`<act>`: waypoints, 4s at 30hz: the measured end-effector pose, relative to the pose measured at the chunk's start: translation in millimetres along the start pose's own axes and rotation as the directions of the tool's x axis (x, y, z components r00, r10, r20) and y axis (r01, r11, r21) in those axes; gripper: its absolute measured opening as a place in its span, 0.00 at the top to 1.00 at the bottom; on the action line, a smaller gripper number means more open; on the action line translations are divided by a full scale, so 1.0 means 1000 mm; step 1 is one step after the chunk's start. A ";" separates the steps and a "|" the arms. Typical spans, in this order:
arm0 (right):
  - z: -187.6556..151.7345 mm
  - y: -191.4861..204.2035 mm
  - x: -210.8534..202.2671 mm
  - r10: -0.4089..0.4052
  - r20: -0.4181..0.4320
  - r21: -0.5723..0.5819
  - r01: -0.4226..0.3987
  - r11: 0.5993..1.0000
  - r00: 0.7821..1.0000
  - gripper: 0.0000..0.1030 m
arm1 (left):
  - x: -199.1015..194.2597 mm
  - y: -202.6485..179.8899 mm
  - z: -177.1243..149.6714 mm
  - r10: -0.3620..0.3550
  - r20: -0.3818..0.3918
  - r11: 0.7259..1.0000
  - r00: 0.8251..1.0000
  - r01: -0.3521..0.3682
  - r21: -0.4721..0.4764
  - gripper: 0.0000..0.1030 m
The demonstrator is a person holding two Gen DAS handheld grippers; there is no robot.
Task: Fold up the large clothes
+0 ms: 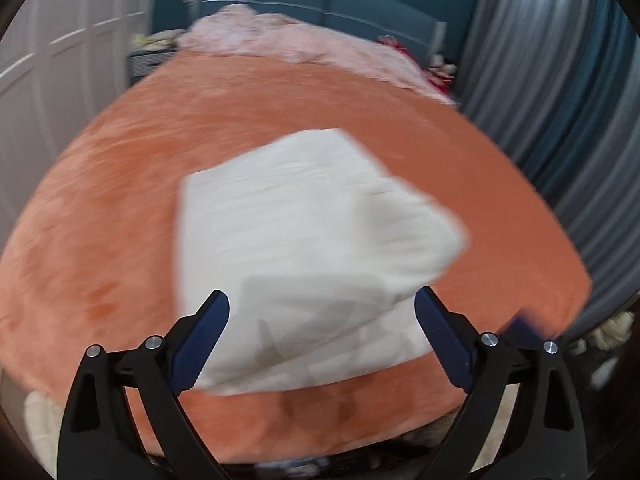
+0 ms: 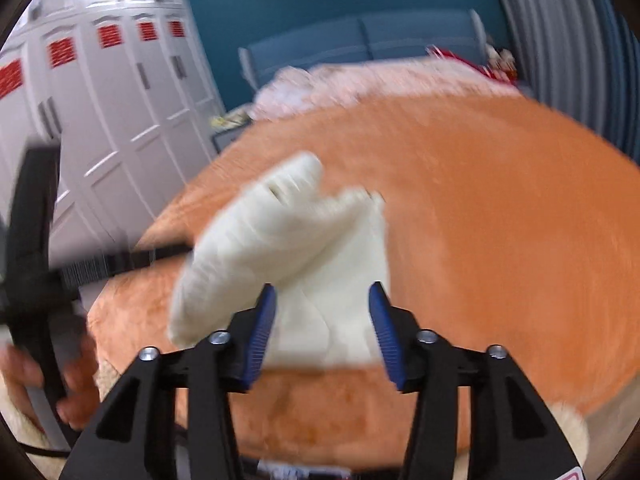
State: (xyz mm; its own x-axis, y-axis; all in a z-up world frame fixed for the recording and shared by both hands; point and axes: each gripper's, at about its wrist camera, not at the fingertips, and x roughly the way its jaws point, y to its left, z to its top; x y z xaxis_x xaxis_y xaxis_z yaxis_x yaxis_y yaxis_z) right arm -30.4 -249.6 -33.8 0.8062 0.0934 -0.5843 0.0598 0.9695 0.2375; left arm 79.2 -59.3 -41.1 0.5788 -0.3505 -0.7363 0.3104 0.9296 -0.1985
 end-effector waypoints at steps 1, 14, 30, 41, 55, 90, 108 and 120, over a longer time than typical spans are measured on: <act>0.007 0.005 0.003 0.001 0.007 -0.022 -0.001 1.000 1.000 0.50 | 0.004 0.010 -0.005 0.035 -0.019 0.999 0.999 -0.035 -0.006 0.11; 0.044 0.024 0.078 -0.038 -0.148 -0.070 0.028 0.997 0.988 0.81 | 0.054 0.060 -0.047 0.178 -0.164 0.984 0.970 -0.180 0.004 0.15; -0.049 -0.048 0.057 -0.165 -0.218 0.111 0.193 0.975 0.962 0.92 | 0.044 0.035 -0.050 0.093 -0.175 0.996 0.980 -0.089 0.032 0.23; -0.069 -0.041 0.077 -0.192 -0.244 0.049 0.210 0.977 0.951 0.91 | 0.033 0.028 -0.007 0.108 -0.095 0.994 0.990 -0.109 0.000 0.23; -0.006 -0.008 0.016 -0.230 -0.093 0.015 0.233 0.972 0.969 0.85 | 0.077 0.019 -0.018 0.153 -0.176 0.988 0.972 -0.152 0.020 0.30; 0.084 -0.050 0.085 -0.186 -0.034 0.183 0.189 0.965 0.982 0.48 | 0.071 0.025 0.099 0.121 -0.011 0.992 0.993 -0.122 -0.041 0.28; 0.043 -0.085 0.176 -0.263 -0.165 0.242 0.298 0.923 0.950 0.94 | 0.191 -0.002 0.106 0.111 -0.146 0.993 0.983 -0.115 -0.016 0.28; 0.017 -0.082 0.213 -0.343 -0.166 0.113 0.364 0.925 0.924 0.87 | 0.227 0.002 0.077 0.205 -0.087 0.978 0.975 -0.207 -0.009 0.16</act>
State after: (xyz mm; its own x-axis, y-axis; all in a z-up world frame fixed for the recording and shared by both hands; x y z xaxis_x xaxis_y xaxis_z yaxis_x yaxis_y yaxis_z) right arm 146.6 -312.7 -164.2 0.6270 -0.2091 -0.7504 0.4151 0.9048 0.0948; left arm 268.8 -145.8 -158.7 0.5627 -0.1411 -0.8145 0.1774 0.9830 -0.0478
